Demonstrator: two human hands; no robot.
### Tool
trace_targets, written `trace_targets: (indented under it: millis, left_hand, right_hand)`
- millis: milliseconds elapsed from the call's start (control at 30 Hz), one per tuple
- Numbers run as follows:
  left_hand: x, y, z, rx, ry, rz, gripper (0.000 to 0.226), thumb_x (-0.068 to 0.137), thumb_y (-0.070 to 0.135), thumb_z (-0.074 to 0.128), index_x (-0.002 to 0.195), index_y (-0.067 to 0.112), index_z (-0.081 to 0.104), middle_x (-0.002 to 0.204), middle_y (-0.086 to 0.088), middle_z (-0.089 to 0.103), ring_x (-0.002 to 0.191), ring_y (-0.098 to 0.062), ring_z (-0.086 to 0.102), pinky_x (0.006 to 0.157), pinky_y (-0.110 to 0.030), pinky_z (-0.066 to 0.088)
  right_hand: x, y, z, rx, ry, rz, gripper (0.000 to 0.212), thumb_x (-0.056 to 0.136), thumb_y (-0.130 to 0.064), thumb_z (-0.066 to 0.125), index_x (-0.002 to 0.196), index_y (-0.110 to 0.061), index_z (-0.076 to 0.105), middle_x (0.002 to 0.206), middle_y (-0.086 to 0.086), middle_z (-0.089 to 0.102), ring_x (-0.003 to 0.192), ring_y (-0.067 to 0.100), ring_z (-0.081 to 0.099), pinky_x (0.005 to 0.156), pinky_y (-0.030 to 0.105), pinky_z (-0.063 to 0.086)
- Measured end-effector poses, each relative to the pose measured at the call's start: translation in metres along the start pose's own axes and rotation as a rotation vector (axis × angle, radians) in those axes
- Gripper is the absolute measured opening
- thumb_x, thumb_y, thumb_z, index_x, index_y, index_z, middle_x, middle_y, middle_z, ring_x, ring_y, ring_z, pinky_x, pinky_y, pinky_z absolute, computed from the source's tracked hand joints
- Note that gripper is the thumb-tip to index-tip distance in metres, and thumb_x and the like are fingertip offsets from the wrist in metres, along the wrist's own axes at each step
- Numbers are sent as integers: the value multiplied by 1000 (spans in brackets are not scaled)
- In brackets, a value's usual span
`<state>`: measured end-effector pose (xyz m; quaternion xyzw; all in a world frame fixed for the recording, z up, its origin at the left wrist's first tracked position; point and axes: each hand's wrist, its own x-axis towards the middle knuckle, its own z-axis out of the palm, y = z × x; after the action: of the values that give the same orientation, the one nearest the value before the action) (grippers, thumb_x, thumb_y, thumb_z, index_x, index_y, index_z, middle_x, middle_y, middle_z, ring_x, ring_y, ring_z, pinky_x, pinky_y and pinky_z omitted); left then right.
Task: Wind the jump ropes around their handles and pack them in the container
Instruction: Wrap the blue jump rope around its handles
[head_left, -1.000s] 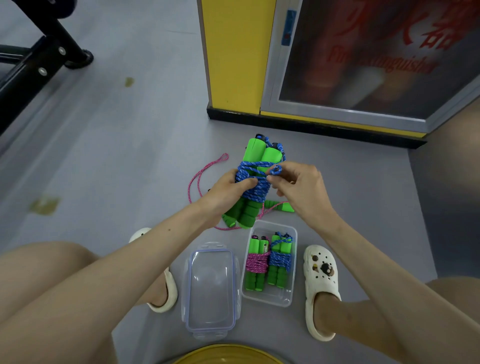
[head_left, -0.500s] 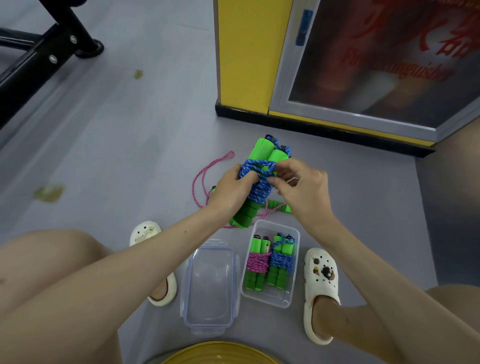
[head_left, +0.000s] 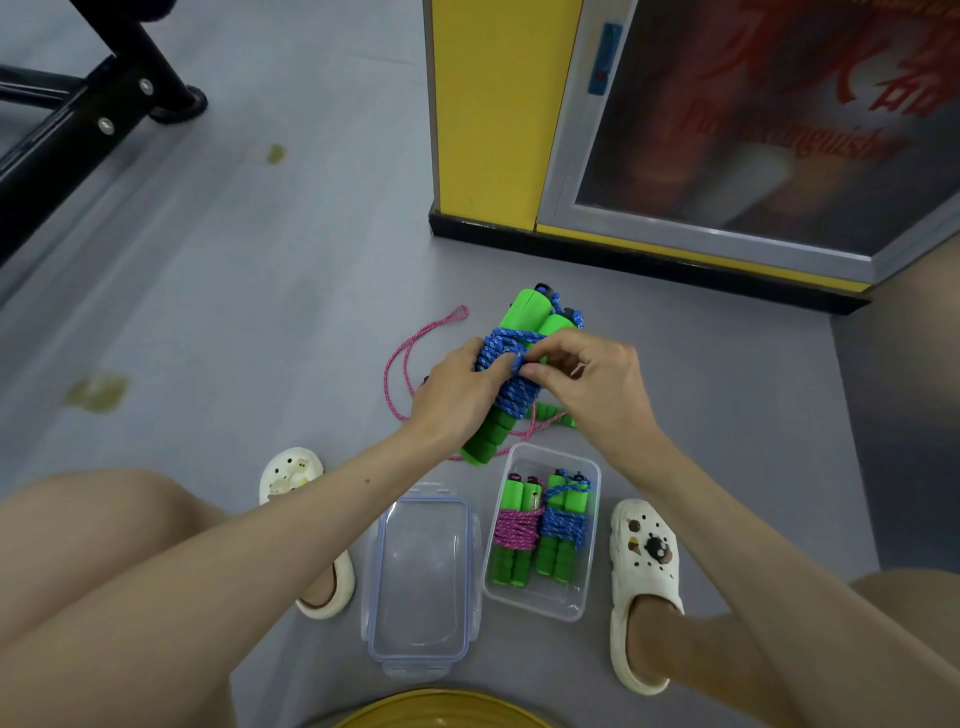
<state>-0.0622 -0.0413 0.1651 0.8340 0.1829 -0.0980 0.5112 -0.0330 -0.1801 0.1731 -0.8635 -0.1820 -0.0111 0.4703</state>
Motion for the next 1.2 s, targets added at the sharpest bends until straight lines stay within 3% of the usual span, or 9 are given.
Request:
trace_targets:
  millis: [100,200,333,433,533,733,1033,1200]
  left_hand:
    - [2,-3,1,137,37,31,23,95,44,46,101,24,55,100,3,66,93,-22,61,77,-36,46]
    - [2,-5,0,176,50,51,24,96,43,45,105,24,55,102,3,66,93,-21,60,74,-34,42]
    - [0,-4,0,198,54,49,28,97,42,43,113,23,55,104,3,66,94,-21,60,77,-34,42]
    - [-2,-3,3,197,69,38,25,95,39,43,108,21,55,100,0,66,92,-24,59,79,-38,44]
    - [-3,-4,6,258,96,74,21,94,35,41,103,20,52,91,0,63,85,-25,59,71,-36,41]
    - [-5,-3,11,249,85,60,18,93,33,39,100,20,49,79,3,59,78,-24,58,64,-35,39]
    - [-8,-2,15,190,42,54,16,94,33,39,100,20,47,77,7,58,74,-17,57,60,-32,36]
    - [-8,-5,15,240,53,68,14,93,34,39,96,22,44,74,8,56,68,-14,54,57,-31,34]
  right_hand:
    - [1,0,1,-24,-5,58,14,75,-9,77,87,-7,69,67,9,62,57,11,51,57,11,42]
    - [1,0,3,-61,-23,57,22,76,-10,76,97,-6,72,69,9,61,58,10,48,59,11,41]
    - [-1,0,8,-174,-39,27,29,80,-10,73,108,-5,71,80,-3,55,66,9,46,65,16,36]
    - [0,0,9,-206,-53,57,24,81,-12,71,105,-7,71,73,-10,48,64,8,42,66,22,34]
    - [1,2,8,-222,-52,124,18,80,-14,72,97,-11,71,64,-16,37,59,6,38,61,24,32]
    - [-3,-1,13,-260,-13,182,13,81,-11,64,93,-7,66,65,-16,34,61,7,37,63,22,30]
    - [-2,-4,10,-435,-61,183,13,85,-18,60,97,-11,61,93,1,54,81,18,50,66,27,35]
    - [-3,-2,9,-674,-159,57,19,92,-25,54,101,-8,59,103,4,58,91,20,55,67,26,35]
